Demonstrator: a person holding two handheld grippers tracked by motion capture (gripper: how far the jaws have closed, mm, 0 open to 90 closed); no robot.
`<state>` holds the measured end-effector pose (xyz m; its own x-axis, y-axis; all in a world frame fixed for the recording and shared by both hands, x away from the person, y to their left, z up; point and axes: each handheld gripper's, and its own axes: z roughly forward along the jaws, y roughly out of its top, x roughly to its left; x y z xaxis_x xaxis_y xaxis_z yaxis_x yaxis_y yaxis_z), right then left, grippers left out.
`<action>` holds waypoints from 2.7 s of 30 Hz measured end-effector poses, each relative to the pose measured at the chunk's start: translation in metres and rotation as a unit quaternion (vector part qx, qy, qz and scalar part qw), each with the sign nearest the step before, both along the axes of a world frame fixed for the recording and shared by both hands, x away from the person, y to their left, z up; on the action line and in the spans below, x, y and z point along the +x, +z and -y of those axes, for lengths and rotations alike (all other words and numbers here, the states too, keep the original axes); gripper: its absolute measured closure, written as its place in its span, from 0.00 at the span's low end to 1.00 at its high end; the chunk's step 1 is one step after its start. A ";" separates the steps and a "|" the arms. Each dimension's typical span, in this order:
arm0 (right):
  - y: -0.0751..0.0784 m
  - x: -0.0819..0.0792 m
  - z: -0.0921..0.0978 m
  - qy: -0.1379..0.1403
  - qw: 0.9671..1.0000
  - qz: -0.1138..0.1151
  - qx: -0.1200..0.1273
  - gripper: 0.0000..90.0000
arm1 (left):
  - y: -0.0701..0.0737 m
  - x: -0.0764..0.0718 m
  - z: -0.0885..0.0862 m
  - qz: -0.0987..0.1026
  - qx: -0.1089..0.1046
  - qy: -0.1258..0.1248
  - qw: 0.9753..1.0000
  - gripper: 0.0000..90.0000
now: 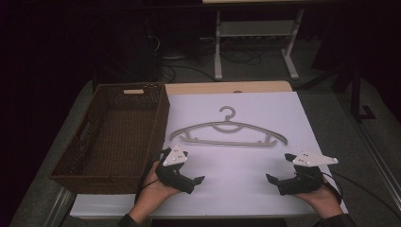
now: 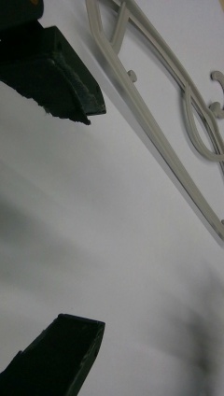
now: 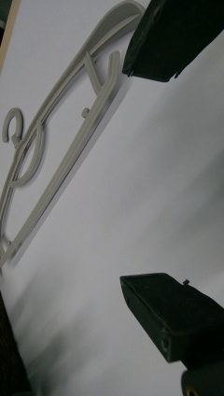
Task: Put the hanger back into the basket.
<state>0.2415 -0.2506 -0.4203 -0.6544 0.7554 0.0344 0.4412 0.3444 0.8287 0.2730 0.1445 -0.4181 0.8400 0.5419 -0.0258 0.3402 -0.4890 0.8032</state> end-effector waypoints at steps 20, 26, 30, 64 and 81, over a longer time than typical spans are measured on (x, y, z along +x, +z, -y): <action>0.006 0.017 -0.001 -0.014 1.000 -0.008 0.001 0.01 | 0.003 -0.001 0.001 -0.002 -0.001 0.001 1.000 0.00; 0.010 0.029 -0.005 -0.017 1.000 -0.015 0.004 0.03 | 0.004 0.000 0.001 -0.004 -0.006 0.004 1.000 0.00; 0.012 0.038 -0.008 -0.022 1.000 -0.016 0.007 0.07 | 0.005 0.000 0.000 -0.003 -0.008 0.007 1.000 0.00; 0.012 0.105 -0.043 0.005 0.999 -0.050 0.014 0.80 | 0.005 0.000 -0.001 -0.003 -0.005 0.011 1.000 0.00; -0.017 0.134 -0.076 0.040 0.997 -0.069 -0.021 1.00 | 0.005 0.000 -0.001 -0.002 -0.004 0.014 1.000 0.00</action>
